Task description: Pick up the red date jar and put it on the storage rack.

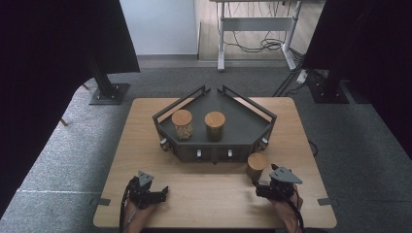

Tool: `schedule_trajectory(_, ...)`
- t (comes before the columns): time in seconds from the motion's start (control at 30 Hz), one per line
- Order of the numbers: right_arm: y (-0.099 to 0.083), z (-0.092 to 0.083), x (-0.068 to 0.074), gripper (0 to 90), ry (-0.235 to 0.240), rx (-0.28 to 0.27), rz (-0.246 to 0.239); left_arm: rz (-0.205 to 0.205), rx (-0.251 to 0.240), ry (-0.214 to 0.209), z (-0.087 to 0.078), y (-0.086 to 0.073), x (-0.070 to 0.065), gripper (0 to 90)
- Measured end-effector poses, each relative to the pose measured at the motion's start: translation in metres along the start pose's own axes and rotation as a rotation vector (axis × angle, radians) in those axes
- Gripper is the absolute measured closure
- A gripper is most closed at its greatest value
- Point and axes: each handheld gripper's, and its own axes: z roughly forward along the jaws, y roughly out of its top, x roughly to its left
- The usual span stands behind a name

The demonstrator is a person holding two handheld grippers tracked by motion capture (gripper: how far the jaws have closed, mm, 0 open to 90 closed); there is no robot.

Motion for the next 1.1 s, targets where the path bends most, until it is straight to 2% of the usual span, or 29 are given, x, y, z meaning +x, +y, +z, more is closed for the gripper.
schedule_trajectory(1.1,0.013,0.029,-0.001,9.2,-0.01,-0.011,-0.033,0.0,0.0,0.0,0.0,0.0,0.0,5.1)
